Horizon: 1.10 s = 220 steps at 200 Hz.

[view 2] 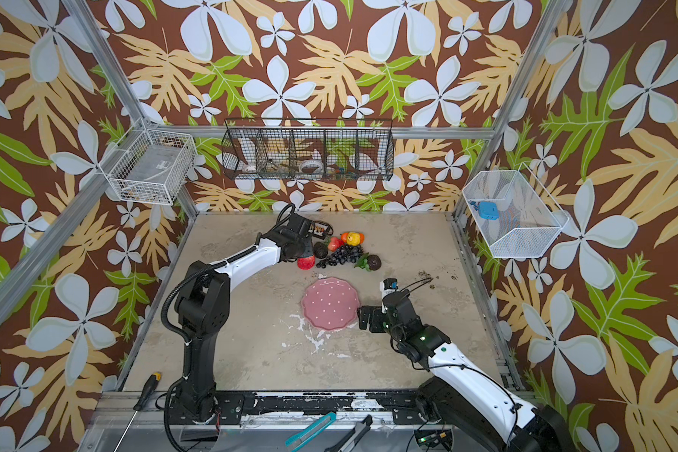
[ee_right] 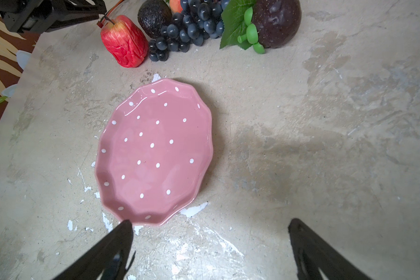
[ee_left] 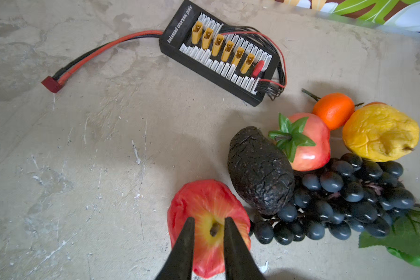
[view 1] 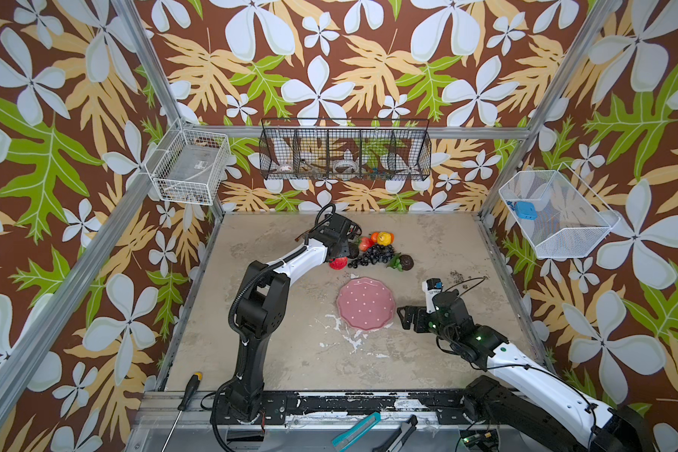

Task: Arrange fruit in a fruit bowl
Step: Pick up the fruit from the top-center of the table.

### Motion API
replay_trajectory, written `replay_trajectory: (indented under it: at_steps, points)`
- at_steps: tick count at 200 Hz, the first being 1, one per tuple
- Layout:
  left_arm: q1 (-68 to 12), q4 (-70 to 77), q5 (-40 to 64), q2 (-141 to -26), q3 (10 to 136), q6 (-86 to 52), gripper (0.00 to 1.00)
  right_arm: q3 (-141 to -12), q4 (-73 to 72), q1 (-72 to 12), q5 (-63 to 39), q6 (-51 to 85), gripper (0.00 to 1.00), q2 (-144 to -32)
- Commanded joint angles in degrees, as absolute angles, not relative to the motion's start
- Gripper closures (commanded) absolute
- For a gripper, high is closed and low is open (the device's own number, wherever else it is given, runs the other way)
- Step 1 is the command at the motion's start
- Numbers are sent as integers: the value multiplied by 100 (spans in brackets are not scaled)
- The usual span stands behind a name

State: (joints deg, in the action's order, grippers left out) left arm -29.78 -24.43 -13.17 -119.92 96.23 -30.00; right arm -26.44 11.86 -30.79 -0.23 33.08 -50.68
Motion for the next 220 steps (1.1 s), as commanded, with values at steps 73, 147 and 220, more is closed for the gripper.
replay_trajectory:
  at_steps: [73, 147, 220]
  points:
    - [-2962, -2531, -1266, -12137, 9756, -3047, 80, -2641, 1057, -3085, -118, 3393, 0, -5131]
    - [-2962, -2531, -1199, -12208, 9801, -3067, 86, -2643, 1040, -3085, -193, 3424, 0, -5150]
    - [-2962, -2564, -1248, -12296, 9892, -3028, 90, -2638, 1053, -3085, -253, 3430, 0, -5188]
